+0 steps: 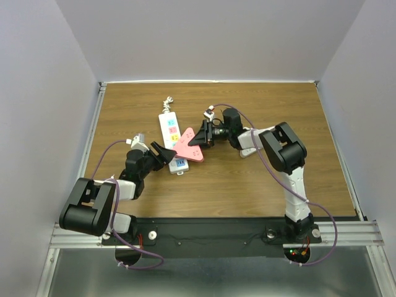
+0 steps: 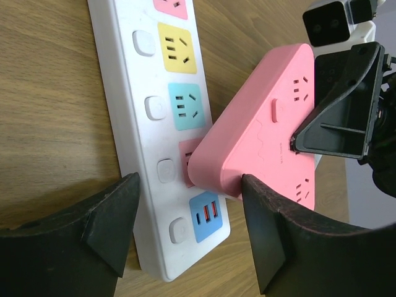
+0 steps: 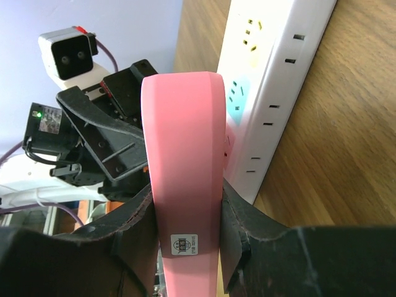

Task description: Insert the plug

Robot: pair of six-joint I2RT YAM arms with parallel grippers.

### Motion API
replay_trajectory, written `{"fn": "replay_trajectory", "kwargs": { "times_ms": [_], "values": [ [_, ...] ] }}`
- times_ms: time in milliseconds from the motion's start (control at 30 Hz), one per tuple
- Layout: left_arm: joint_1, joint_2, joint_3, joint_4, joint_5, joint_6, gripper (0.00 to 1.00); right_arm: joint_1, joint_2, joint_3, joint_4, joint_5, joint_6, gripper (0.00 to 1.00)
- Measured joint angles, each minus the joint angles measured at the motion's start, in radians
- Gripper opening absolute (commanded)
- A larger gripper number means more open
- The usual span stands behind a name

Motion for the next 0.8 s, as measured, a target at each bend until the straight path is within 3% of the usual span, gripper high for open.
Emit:
{"fn": "replay_trajectory", "kwargs": {
  "times_ms": [367,500,700,800],
  "values": [
    [0.000,0.011,0.013,-0.022,0.002,0.003,0.70,0.003,-0.033,-0.018,-0.080,0.040,-0.037,0.09],
    [0.000,0.015,0.019,-0.026,0.002,0.003,0.70,0.004,-0.039,-0.027,-0.080,0.055,-0.024,0.20],
    [0.000,0.037,0.042,-0.032,0.002,0.004,0.67,0.001,-0.039,-0.024,-0.081,0.072,-0.011,0.54],
    [0.000,0.044,0.054,-0.036,0.000,0.006,0.63,0.000,-0.038,-0.014,-0.108,0.101,-0.027,0.61]
  ]
}}
